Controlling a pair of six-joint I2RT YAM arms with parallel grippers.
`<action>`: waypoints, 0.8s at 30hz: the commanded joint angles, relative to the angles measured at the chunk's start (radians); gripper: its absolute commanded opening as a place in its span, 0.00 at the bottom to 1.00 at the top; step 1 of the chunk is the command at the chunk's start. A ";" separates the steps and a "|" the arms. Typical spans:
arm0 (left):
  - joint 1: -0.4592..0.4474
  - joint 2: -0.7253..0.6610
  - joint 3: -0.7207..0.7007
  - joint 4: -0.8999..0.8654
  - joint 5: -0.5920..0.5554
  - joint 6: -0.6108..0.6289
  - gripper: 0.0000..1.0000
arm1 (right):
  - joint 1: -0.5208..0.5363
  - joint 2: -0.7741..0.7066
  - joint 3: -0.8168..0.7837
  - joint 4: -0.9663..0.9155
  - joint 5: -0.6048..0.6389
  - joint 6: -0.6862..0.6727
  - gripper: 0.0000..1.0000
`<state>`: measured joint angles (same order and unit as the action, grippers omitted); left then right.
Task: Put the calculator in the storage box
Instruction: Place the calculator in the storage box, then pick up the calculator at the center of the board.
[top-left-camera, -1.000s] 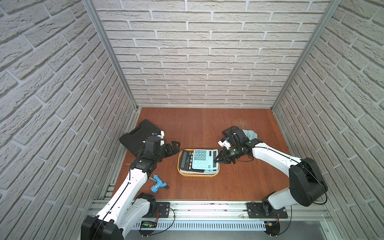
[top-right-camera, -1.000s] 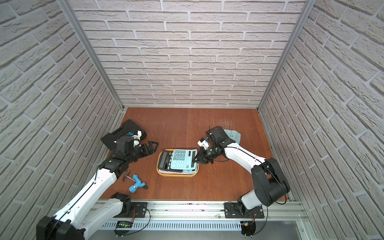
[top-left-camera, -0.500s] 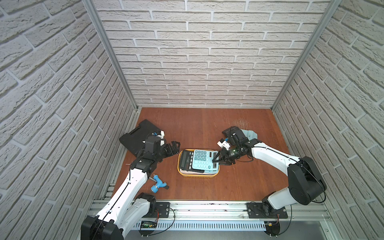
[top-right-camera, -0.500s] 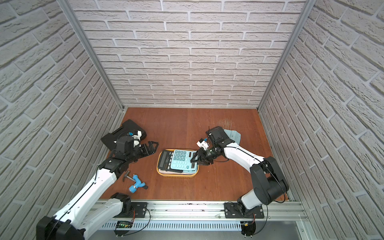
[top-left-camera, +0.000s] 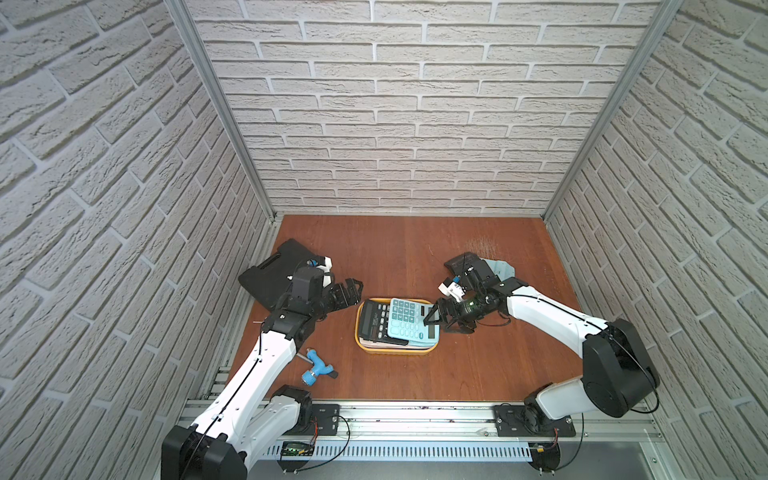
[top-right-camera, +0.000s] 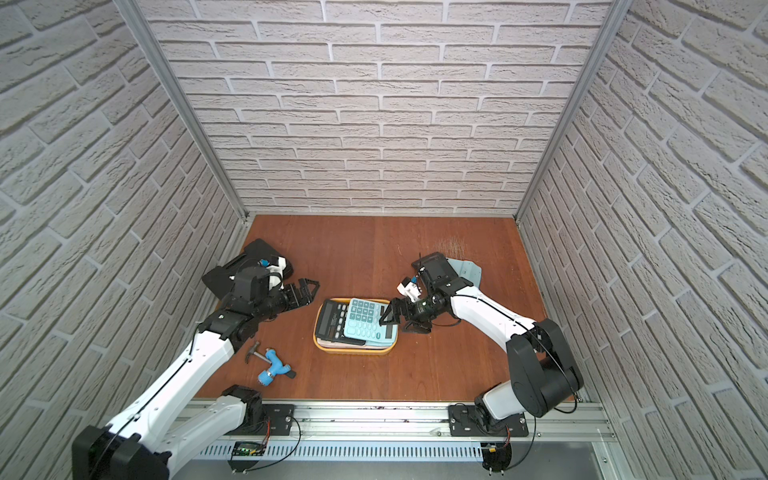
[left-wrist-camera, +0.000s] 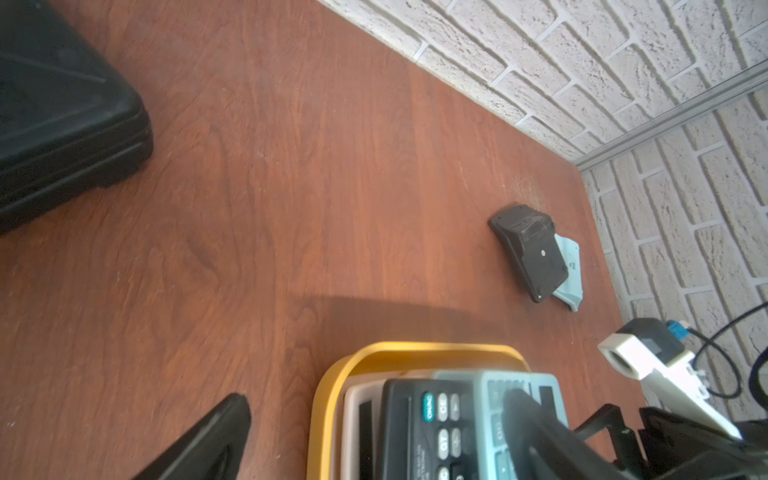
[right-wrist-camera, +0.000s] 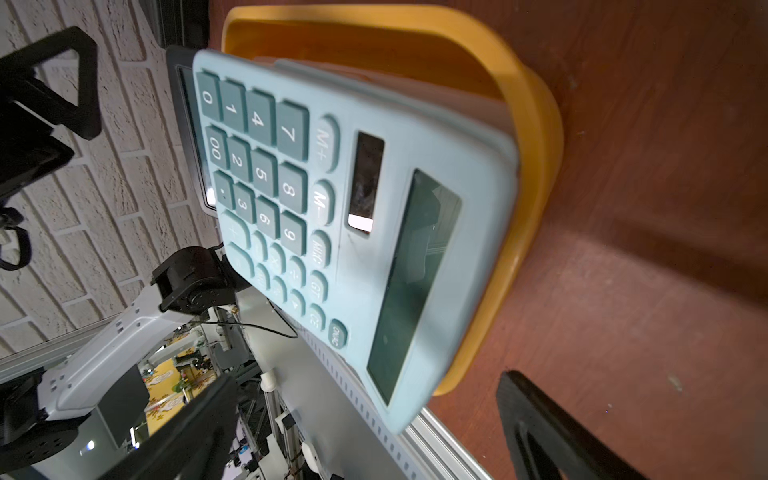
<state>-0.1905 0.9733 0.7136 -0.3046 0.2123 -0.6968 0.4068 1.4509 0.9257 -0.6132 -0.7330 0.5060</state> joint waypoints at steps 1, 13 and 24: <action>-0.019 0.047 0.075 -0.002 -0.004 0.046 0.98 | -0.014 -0.070 0.014 -0.022 0.077 -0.031 1.00; -0.144 0.292 0.306 -0.051 -0.028 0.133 0.98 | -0.194 -0.197 -0.019 0.035 0.252 -0.052 1.00; -0.201 0.659 0.576 -0.038 0.074 0.148 0.98 | -0.430 -0.008 0.056 0.205 0.200 -0.001 0.93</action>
<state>-0.3832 1.5761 1.2377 -0.3592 0.2424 -0.5671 0.0132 1.3933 0.9394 -0.4961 -0.5076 0.4892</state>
